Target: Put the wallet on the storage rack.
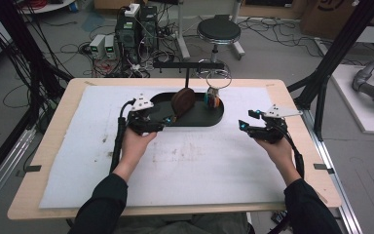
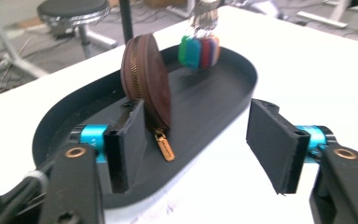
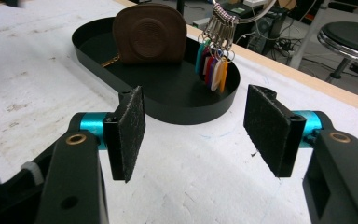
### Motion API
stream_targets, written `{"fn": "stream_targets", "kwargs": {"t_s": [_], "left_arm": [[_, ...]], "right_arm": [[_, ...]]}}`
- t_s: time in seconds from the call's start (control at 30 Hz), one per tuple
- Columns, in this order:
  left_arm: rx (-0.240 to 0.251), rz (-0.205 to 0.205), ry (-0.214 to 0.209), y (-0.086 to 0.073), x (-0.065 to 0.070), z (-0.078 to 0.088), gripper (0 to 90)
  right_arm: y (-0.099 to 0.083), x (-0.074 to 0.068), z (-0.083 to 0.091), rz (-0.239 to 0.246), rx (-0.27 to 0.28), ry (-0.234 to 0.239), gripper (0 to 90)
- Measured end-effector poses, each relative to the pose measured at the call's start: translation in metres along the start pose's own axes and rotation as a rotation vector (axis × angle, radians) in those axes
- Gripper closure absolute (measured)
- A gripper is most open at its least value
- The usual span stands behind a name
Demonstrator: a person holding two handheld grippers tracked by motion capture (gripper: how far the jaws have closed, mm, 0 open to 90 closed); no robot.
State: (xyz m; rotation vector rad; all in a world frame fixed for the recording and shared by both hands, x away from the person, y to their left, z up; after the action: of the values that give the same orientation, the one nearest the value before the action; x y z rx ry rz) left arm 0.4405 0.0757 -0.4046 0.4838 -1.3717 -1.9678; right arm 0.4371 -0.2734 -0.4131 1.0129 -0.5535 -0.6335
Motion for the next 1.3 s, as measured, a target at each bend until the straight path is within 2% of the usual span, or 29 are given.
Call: {"fn": "stream_targets", "kwargs": {"t_s": [0.1,0.2,0.3,0.43,0.5,0.53,0.63,0.9,1.3], "left_arm": [[0.012,-0.015,-0.037,-0.004,0.003,0.019,32.2],[0.011,-0.043,-0.039,-0.011,0.002,0.035,29.9],[0.003,-0.051,-0.036,-0.019,-0.002,0.052,29.1],[0.016,-0.032,-0.023,-0.028,-0.009,0.069,28.7],[0.015,-0.029,-0.06,-0.034,-0.013,0.078,29.8],[0.015,-0.029,-0.064,-0.037,-0.015,0.081,31.0],[0.022,-0.035,-0.064,-0.042,-0.022,0.086,30.9],[0.045,0.031,0.0,-0.053,-0.045,0.09,29.2],[0.047,0.043,0.015,-0.053,-0.047,0.089,29.1]], "right_arm": [[-0.001,0.0,0.001,-0.01,-0.006,-0.006,38.6],[-0.001,0.001,0.002,-0.014,-0.012,-0.012,38.2],[-0.002,0.001,0.003,-0.014,-0.005,-0.022,38.2],[-0.005,0.003,0.008,-0.026,0.0,-0.039,38.2],[-0.006,0.004,0.01,-0.026,0.003,-0.05,38.2],[-0.008,0.004,0.012,-0.033,-0.002,-0.053,38.2],[-0.012,0.006,0.015,-0.037,-0.009,-0.064,38.2],[-0.025,0.013,0.019,-0.054,-0.036,-0.089,38.0],[-0.028,0.013,0.019,-0.051,-0.042,-0.09,37.8]]}}
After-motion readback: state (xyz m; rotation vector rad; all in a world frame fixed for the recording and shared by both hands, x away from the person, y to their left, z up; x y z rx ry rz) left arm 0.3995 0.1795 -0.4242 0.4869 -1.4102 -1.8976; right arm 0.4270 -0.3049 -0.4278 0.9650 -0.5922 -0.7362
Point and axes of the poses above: each handheld gripper's, and its own axes: z roughly backward along the jaws, y roughly out of its top, x roughly to its right, the point moved 7 cm from there along -z, roughly forward along the jaws, and after that the axes turned 4 degrees about z, right-handed, at the moved point
